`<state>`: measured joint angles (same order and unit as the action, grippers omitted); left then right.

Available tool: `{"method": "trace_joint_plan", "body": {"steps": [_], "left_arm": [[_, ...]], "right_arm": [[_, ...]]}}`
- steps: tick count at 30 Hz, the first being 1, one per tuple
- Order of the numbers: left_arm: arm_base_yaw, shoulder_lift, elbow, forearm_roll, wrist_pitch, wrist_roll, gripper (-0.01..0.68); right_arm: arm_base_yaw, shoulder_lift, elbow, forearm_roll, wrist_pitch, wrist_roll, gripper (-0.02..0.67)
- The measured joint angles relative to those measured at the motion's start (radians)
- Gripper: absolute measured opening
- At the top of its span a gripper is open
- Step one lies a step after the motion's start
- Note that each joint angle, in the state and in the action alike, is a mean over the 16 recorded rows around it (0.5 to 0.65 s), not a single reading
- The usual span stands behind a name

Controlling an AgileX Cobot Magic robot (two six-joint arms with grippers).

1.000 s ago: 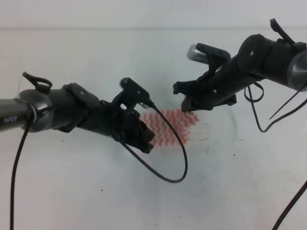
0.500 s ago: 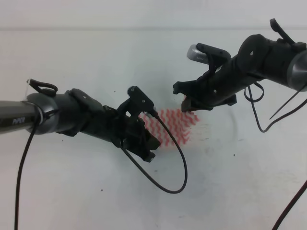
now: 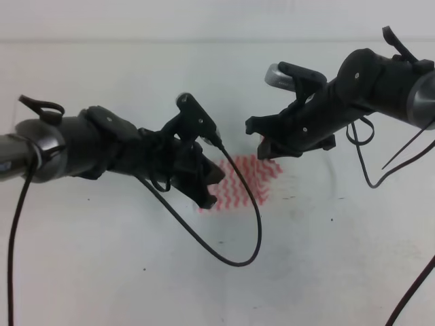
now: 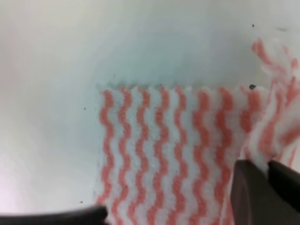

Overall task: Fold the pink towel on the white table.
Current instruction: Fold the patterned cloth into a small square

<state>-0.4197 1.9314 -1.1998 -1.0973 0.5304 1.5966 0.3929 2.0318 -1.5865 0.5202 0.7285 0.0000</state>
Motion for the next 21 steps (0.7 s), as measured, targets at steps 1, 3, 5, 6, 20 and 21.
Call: {"method": "trace_joint_plan", "body": {"steps": [1, 3, 5, 6, 20, 21], "left_arm": [[0.001, 0.000, 0.000, 0.000, -0.006, 0.005, -0.004], [0.002, 0.008, 0.000, -0.001, -0.017, 0.012, -0.004], [0.003, 0.019, 0.000, -0.003, -0.025, 0.018, -0.004], [0.004, 0.026, 0.000, -0.004, -0.029, 0.020, -0.004], [0.009, 0.088, -0.001, -0.047, -0.003, 0.031, -0.004], [0.009, 0.090, 0.000, -0.050, -0.001, 0.031, -0.004]], "right_arm": [[0.000, 0.000, 0.000, 0.000, 0.001, 0.000, -0.013], [0.000, 0.001, 0.000, -0.002, 0.002, 0.000, -0.013], [0.000, 0.001, 0.000, -0.002, 0.003, 0.000, -0.012], [0.000, 0.001, 0.000, -0.003, 0.004, 0.000, -0.012], [0.010, 0.001, 0.000, 0.029, 0.002, -0.002, -0.011], [0.012, 0.001, 0.000, 0.033, 0.001, -0.002, -0.011]]}}
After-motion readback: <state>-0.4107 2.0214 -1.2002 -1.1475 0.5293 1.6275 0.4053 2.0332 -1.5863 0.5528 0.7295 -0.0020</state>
